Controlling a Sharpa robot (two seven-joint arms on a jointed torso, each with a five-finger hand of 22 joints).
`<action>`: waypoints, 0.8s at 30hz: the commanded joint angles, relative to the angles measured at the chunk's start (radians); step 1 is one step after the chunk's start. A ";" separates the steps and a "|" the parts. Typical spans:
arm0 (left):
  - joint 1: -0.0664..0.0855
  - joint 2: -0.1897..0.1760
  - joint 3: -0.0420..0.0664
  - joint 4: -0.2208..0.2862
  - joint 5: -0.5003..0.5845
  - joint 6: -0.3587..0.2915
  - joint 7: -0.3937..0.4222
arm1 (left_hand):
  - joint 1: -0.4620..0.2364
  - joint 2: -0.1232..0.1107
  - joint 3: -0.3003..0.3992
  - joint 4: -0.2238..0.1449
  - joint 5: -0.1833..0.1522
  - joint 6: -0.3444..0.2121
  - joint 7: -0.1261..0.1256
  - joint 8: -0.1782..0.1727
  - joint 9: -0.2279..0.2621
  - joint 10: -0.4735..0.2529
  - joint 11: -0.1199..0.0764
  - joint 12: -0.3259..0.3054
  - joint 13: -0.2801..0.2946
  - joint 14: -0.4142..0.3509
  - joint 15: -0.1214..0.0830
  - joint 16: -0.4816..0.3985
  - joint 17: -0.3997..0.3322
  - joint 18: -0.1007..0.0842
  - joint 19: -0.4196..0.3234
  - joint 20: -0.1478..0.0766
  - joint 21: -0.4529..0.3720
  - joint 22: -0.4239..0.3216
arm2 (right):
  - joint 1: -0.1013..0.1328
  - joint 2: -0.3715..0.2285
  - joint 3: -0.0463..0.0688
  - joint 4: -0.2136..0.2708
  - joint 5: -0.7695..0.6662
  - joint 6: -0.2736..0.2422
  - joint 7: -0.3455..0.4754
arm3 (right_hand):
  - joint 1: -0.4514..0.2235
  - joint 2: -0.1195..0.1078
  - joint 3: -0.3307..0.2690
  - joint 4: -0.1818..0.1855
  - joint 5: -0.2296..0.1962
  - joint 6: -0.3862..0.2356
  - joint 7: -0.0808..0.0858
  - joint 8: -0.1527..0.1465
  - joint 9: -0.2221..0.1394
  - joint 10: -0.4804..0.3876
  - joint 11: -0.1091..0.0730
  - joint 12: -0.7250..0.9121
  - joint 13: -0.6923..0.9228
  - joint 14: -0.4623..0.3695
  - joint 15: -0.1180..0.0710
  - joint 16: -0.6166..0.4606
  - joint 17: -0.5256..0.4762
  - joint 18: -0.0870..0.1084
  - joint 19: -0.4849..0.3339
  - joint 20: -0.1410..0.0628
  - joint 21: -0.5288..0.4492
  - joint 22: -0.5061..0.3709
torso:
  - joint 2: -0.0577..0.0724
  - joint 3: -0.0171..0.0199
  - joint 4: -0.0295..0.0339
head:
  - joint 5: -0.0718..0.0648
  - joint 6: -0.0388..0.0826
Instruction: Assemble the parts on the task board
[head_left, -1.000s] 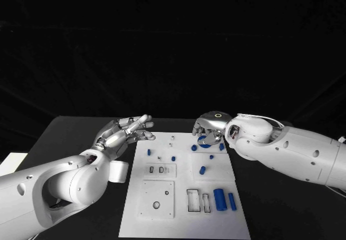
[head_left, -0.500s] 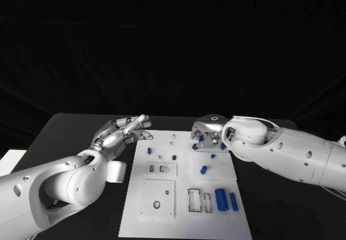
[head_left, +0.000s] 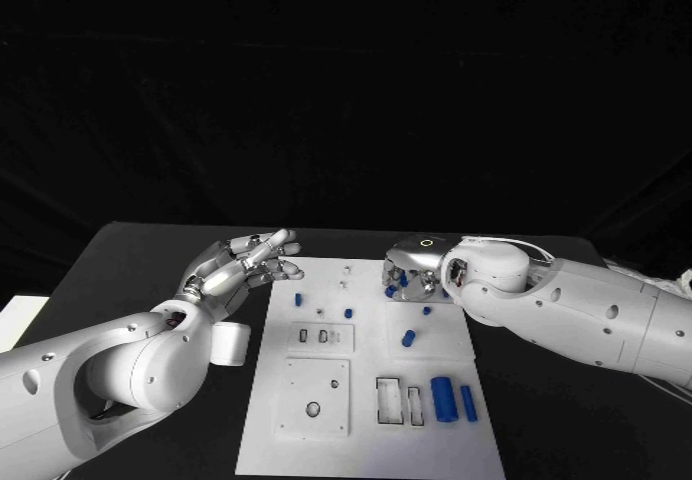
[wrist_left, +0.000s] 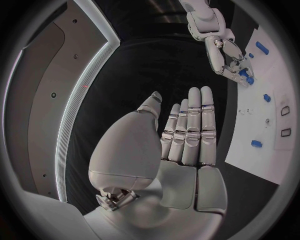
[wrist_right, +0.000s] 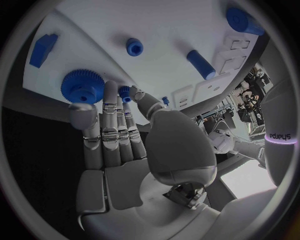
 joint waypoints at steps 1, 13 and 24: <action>0.001 0.000 0.001 0.002 0.002 0.012 0.006 | -0.007 0.004 -0.002 -0.004 -0.004 -0.003 0.002 -0.004 -0.001 -0.005 0.000 -0.004 -0.001 -0.006 0.001 -0.003 0.001 -0.002 -0.007 0.002 0.001 0.001 | -0.001 0.000 0.000 0.000 -0.015 0.022 -0.003 | 0.017 0.006 0.016 0.004 -0.014 0.011 -0.002 0.003 0.002 0.013 -0.002 0.000 0.000 0.000 0.006 -0.005 0.007 -0.018 -0.009 0.001 0.010 0.008 | 0.006 -0.0024 0.0000 | 0.000 0.003; 0.002 -0.001 0.001 0.001 0.002 0.012 0.002 | -0.007 0.005 -0.002 -0.005 -0.004 -0.006 0.004 -0.005 -0.002 -0.009 0.001 -0.005 -0.002 -0.006 0.002 -0.004 0.002 -0.002 -0.009 0.003 0.001 0.002 | -0.001 0.002 0.000 -0.004 -0.015 0.010 0.001 | 0.025 0.037 0.089 0.051 -0.078 0.050 -0.015 0.007 0.011 0.052 -0.013 0.002 0.002 0.001 0.002 -0.018 0.040 -0.025 -0.003 -0.001 0.062 0.068 | 0.013 -0.0055 0.0007 | -0.002 0.008; 0.002 0.001 0.001 0.000 0.002 0.011 0.000 | -0.006 0.009 -0.001 -0.007 -0.004 -0.009 0.005 -0.005 -0.002 -0.014 0.003 -0.005 -0.002 -0.005 0.003 -0.005 0.004 -0.001 -0.010 0.004 0.002 0.002 | -0.003 0.014 0.000 -0.024 -0.018 0.016 -0.008 | 0.023 0.025 0.094 0.060 -0.085 0.055 -0.018 0.006 0.013 0.058 -0.015 0.000 0.002 0.002 0.001 -0.021 0.047 -0.027 0.001 -0.003 0.073 0.080 | 0.020 -0.0073 0.0013 | -0.001 0.004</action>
